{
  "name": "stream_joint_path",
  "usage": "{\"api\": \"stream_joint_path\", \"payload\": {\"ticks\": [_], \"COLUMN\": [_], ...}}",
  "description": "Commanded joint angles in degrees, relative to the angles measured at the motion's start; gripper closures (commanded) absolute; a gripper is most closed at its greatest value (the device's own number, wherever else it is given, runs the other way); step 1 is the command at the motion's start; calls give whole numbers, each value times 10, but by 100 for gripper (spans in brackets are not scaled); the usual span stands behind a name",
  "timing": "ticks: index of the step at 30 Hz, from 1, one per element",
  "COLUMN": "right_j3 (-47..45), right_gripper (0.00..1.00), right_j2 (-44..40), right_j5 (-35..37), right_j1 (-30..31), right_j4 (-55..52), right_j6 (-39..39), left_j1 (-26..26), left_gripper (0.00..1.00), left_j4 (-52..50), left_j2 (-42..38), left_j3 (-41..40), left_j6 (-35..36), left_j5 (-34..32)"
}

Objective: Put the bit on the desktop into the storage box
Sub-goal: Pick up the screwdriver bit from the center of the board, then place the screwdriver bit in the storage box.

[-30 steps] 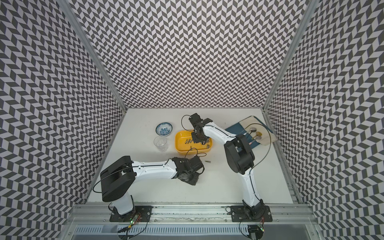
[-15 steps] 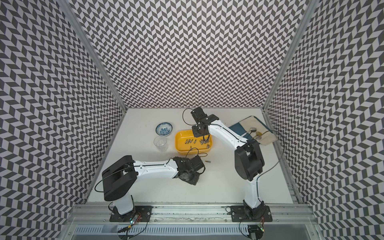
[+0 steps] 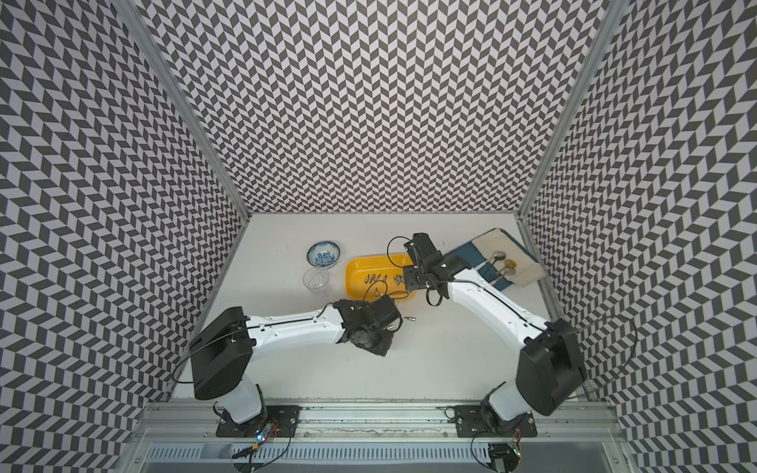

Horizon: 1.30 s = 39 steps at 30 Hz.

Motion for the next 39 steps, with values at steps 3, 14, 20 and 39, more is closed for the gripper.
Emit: {"api": "stream_joint_path", "payload": {"ticks": [3, 14, 20, 39], "right_j3": [-69, -192, -251, -280], "right_gripper": [36, 35, 37, 38], "right_j2": [-51, -111, -133, -80], "right_j5": [-1, -68, -69, -70], "right_j1": [-24, -24, 21, 96], "right_j4": [58, 142, 184, 228], "right_j6": [40, 25, 30, -6], "left_j1": [55, 196, 229, 238], "left_gripper": [100, 100, 100, 100], "left_j4": [-74, -90, -72, -34], "left_j2": [-48, 15, 77, 204], "left_j3": [81, 180, 226, 258], "left_j6": [58, 169, 199, 244], "left_j5": [-9, 3, -3, -104]}}
